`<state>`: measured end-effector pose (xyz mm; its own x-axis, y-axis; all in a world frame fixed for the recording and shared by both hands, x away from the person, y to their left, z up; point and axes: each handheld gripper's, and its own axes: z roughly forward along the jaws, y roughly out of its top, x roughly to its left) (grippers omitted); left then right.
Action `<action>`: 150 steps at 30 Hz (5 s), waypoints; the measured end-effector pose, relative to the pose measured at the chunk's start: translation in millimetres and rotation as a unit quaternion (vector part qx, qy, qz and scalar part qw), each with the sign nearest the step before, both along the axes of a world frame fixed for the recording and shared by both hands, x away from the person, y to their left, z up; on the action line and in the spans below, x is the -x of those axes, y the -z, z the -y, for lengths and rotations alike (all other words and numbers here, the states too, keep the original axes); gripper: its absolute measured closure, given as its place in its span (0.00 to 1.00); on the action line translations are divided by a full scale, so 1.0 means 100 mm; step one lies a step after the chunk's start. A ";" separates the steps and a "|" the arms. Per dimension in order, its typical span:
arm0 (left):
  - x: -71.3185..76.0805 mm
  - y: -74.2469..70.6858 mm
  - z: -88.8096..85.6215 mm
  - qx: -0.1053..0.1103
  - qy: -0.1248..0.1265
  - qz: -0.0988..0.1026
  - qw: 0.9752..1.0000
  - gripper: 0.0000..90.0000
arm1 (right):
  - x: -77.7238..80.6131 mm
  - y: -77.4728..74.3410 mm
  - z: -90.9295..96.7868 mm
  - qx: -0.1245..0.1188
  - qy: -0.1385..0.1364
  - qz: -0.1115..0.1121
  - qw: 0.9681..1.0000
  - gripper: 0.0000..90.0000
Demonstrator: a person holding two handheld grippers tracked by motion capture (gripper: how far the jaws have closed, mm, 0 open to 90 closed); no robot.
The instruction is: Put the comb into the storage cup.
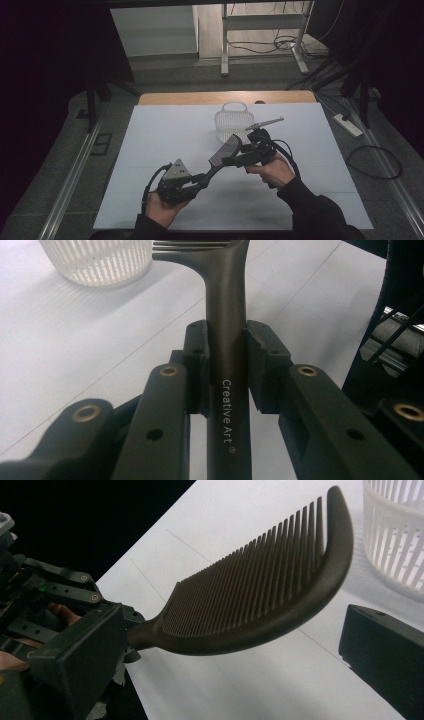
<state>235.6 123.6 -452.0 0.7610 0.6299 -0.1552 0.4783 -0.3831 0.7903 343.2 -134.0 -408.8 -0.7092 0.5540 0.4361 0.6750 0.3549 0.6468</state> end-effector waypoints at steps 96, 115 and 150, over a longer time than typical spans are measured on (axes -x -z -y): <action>0.16 0.07 -1.14 -0.013 -0.097 -0.023 0.995 0.00 | -0.27 -0.36 0.53 -0.091 0.045 0.035 0.994 0.93; 0.42 0.09 -1.35 -0.012 -0.116 -0.017 0.993 0.00 | -0.46 -0.61 0.69 -0.080 0.078 0.058 0.992 0.93; 0.52 0.09 -1.39 -0.005 -0.108 -0.016 0.994 0.00 | -0.92 -0.98 0.80 -0.079 0.136 0.092 0.983 0.93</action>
<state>183.9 262.3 -460.7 0.6029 0.7796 -0.1695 0.5750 -0.2773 0.7697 434.9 -213.9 -310.9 -0.6193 0.6697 0.4098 0.5970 0.0627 0.7998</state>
